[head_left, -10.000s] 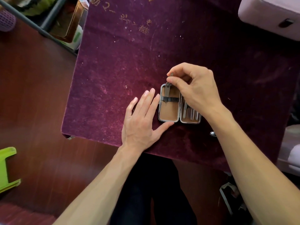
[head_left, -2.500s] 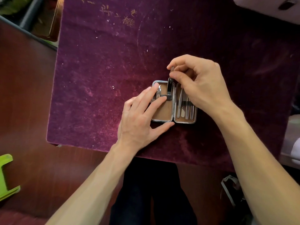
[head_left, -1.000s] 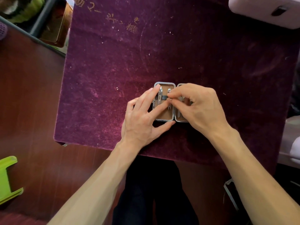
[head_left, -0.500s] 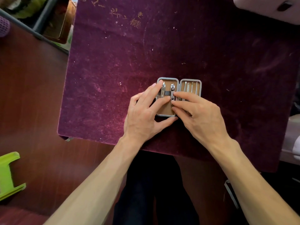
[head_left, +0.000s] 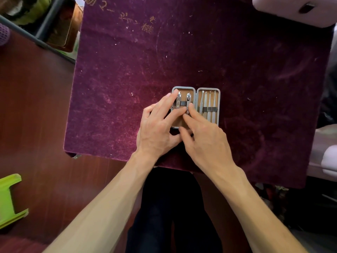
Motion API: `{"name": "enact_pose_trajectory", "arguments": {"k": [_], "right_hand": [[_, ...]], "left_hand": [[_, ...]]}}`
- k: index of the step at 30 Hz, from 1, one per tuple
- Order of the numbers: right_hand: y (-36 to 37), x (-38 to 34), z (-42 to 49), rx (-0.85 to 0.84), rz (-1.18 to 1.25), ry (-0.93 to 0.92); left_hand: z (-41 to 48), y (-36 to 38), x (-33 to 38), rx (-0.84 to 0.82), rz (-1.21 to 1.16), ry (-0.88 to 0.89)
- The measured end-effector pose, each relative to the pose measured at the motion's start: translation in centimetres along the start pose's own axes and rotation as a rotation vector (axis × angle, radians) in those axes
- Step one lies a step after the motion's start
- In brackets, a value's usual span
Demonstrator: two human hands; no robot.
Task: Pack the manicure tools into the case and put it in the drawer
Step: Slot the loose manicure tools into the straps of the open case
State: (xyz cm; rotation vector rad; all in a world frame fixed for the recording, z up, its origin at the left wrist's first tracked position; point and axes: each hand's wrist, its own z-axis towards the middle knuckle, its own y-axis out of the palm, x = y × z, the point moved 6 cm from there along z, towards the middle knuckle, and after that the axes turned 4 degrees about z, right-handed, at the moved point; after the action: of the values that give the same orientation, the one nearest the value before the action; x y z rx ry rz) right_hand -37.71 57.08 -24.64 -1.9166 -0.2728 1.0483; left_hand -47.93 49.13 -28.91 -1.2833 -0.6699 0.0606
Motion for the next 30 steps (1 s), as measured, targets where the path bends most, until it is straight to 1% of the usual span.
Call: {"name": "enact_pose_trajectory", "arguments": {"k": [5, 10, 13, 15, 17, 20, 22, 25, 30], "right_hand": [[0.7, -0.2, -0.4, -0.028, 0.054, 0.076], [0.4, 0.0, -0.5, -0.009, 0.107, 0.097], [0.3, 0.0, -0.8, 0.011, 0.178, 0.098], [-0.5, 0.3, -0.8, 0.072, 0.252, 0.087], [-1.8, 1.3, -0.9, 0.189, 0.322, 0.113], [-3.6, 4.3, -1.2, 0.393, 0.376, 0.255], [-4.0, 5.7, -1.3, 0.439, 0.372, 0.335], [-3.2, 6.1, -0.7, 0.362, 0.377, 0.41], [-1.7, 5.3, 1.0, 0.265, 0.392, 0.454]], "left_hand": [[0.2, -0.4, 0.4, 0.034, -0.012, 0.016], [0.2, -0.4, 0.6, -0.025, 0.009, 0.001], [-0.1, -0.4, 0.5, -0.054, -0.007, -0.013], [-0.1, -0.3, 0.4, -0.092, -0.029, -0.05], [-0.1, -0.6, 0.2, -0.098, -0.079, -0.077], [-0.1, -1.5, -0.7, -0.041, -0.252, -0.156], [-0.1, -2.0, -1.5, -0.031, -0.321, -0.277], [0.3, -2.2, -1.4, -0.041, -0.371, -0.416], [0.8, -2.1, -0.9, 0.005, -0.415, -0.493]]}}
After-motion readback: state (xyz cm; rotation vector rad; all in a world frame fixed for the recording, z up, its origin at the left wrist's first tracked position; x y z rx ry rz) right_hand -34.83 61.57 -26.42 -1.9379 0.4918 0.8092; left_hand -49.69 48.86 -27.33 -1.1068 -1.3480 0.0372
